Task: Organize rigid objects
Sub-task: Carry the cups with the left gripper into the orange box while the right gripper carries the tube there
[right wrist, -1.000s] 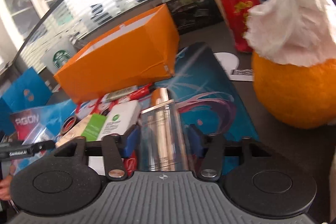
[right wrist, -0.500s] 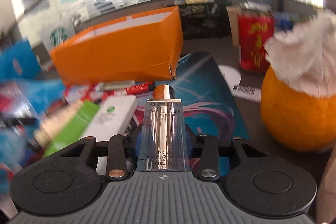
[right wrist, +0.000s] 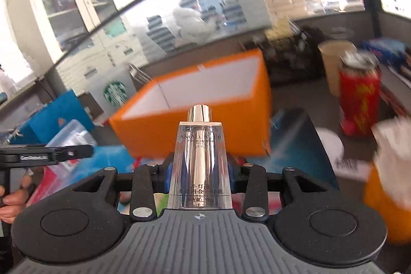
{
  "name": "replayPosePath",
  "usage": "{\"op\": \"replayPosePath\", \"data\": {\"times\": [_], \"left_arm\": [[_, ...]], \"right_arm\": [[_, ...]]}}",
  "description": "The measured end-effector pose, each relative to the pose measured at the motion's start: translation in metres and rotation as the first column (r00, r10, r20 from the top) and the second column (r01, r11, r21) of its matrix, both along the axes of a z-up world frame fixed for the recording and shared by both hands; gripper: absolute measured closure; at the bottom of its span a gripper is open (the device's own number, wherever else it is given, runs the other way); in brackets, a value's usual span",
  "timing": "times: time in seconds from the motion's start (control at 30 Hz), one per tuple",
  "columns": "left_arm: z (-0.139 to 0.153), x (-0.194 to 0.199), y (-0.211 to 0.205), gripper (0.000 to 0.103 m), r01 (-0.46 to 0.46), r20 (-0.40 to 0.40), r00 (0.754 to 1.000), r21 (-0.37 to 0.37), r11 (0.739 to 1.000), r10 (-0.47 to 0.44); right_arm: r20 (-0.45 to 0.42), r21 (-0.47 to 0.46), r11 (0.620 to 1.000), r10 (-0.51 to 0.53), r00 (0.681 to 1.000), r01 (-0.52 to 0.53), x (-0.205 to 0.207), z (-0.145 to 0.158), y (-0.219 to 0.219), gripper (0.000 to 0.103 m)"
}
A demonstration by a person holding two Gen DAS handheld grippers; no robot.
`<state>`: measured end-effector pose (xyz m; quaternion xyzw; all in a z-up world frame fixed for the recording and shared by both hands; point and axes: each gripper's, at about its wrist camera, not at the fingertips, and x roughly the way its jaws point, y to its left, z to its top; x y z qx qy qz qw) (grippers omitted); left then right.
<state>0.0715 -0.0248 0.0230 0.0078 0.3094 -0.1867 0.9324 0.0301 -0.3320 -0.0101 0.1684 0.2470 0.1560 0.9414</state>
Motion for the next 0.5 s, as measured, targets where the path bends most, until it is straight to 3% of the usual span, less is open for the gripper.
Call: {"op": "replayPosePath", "data": {"times": [0.27, 0.4, 0.5], "left_arm": [[0.035, 0.097, -0.035, 0.051, -0.018, -0.068, 0.997, 0.053, 0.998, 0.022], [0.022, 0.142, -0.053, 0.050, -0.016, -0.154, 0.988, 0.085, 0.996, 0.029], [-0.003, 0.162, -0.064, 0.050, -0.026, -0.203, 0.978, 0.119, 0.993, 0.050]], "right_arm": [[0.024, 0.005, 0.999, 0.035, 0.999, -0.035, 0.077, 0.052, 0.010, 0.068], [-0.027, -0.028, 0.999, 0.038, 0.999, -0.039, 0.123, 0.060, 0.016, 0.068], [-0.075, -0.074, 0.997, 0.021, 0.997, -0.026, 0.150, 0.047, 0.022, 0.068]]}}
